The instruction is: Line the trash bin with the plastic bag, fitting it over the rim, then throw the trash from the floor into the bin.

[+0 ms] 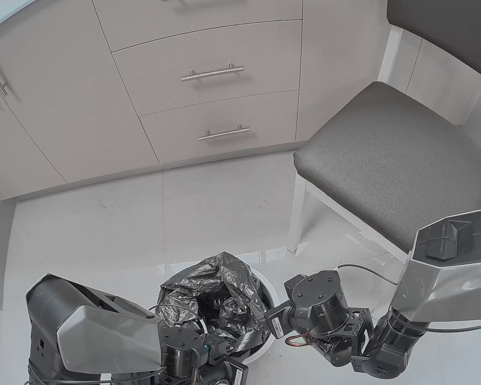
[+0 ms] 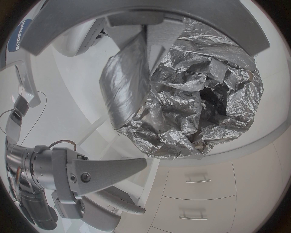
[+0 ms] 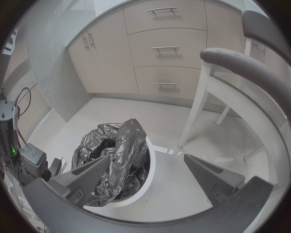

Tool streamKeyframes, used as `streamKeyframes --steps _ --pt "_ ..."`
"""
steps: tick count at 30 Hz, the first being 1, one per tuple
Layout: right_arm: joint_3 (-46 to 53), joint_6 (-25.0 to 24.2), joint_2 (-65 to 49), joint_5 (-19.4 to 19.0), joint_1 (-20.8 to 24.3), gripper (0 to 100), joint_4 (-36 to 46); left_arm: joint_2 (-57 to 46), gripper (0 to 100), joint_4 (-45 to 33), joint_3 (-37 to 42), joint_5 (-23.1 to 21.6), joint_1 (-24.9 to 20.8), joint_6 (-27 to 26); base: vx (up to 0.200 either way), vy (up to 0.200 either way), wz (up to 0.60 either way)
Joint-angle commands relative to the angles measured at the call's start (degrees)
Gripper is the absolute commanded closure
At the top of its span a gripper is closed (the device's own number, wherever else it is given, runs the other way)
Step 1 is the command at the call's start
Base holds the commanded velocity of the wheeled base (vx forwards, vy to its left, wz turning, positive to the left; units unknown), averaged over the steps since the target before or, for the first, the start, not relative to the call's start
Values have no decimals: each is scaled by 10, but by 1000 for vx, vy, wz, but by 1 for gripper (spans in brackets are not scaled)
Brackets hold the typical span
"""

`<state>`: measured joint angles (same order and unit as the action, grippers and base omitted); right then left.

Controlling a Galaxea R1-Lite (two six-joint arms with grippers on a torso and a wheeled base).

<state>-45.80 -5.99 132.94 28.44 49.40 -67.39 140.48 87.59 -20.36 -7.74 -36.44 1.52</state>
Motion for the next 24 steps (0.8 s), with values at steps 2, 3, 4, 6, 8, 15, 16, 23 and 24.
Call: streamKeyframes --steps 2,3,4,6,8,15,16,23,24 --pt "-3 0 21 0 11 0 -2 8 100 0 -2 0 -10 4 0 0 0" --pt "-3 0 21 0 12 0 -1 8 100 0 -2 0 -11 4 0 0 0" --pt "-3 0 20 0 16 0 0 9 100 0 -2 0 -14 4 0 0 0" --pt "-3 1 20 0 21 0 2 14 100 0 -2 0 -17 4 0 0 0" --pt "0 1 27 1 33 0 2 23 100 0 -6 0 -18 4 0 0 0" --pt "-10 1 60 3 36 0 -1 27 100 0 -5 10 -35 4 0 0 0" --pt "-13 1 63 3 34 0 -1 27 100 0 -5 13 -36 4 0 0 0" --pt "-31 19 75 3 30 0 1 29 100 0 -4 16 -48 3 0 0 0" --pt "-35 22 81 3 30 0 1 29 100 0 -3 16 -51 3 0 0 0"
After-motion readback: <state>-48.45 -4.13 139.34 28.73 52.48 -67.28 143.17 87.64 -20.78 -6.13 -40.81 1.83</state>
